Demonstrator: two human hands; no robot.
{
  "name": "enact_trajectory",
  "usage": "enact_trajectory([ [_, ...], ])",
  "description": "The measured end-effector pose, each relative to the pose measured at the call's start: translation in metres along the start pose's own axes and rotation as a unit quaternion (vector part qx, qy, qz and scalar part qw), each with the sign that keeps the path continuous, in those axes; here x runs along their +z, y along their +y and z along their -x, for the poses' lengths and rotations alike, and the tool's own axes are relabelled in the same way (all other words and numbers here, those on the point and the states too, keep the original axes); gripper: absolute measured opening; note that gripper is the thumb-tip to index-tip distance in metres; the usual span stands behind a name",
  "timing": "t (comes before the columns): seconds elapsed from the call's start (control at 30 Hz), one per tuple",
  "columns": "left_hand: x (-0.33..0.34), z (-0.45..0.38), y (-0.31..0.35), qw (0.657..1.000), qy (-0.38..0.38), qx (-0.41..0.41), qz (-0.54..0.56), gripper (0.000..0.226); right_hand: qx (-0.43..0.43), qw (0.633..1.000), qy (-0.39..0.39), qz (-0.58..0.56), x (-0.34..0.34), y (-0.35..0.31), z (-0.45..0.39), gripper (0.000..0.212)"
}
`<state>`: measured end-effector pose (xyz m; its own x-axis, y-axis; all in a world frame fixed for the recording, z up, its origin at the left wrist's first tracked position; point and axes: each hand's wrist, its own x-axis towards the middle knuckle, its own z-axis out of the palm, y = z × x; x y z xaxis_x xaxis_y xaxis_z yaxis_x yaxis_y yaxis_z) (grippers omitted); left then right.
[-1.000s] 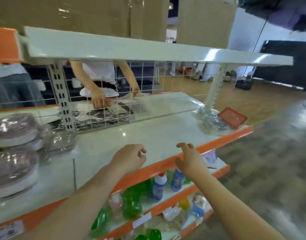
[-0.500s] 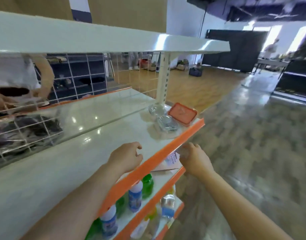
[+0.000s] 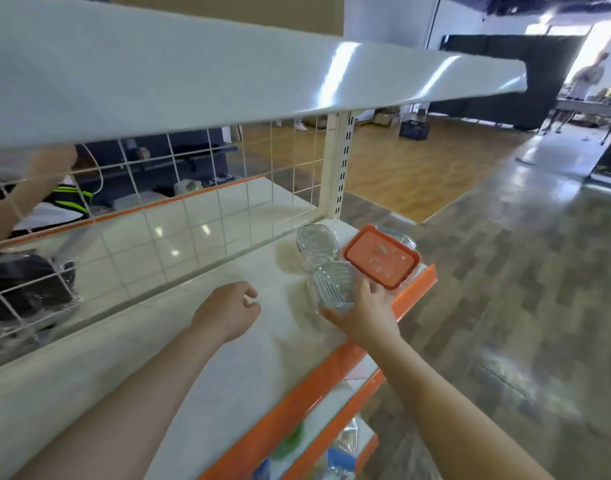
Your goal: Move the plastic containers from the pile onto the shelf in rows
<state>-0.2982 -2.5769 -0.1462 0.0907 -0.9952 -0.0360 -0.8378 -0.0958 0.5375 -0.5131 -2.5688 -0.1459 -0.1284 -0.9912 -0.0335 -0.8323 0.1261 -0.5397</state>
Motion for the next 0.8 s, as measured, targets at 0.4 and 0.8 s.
enact_trajectory([
  [0.4,-0.009,-0.024,-0.005,0.992,0.094,-0.084,0.025,0.022,-0.059,0.998,-0.019,0.031,0.005,-0.003,-0.031,0.078],
  [0.8,0.000,-0.039,0.030,0.977,0.154,-0.097,0.106,0.021,-0.148,0.983,0.108,0.009,-0.049,0.012,-0.047,0.076],
])
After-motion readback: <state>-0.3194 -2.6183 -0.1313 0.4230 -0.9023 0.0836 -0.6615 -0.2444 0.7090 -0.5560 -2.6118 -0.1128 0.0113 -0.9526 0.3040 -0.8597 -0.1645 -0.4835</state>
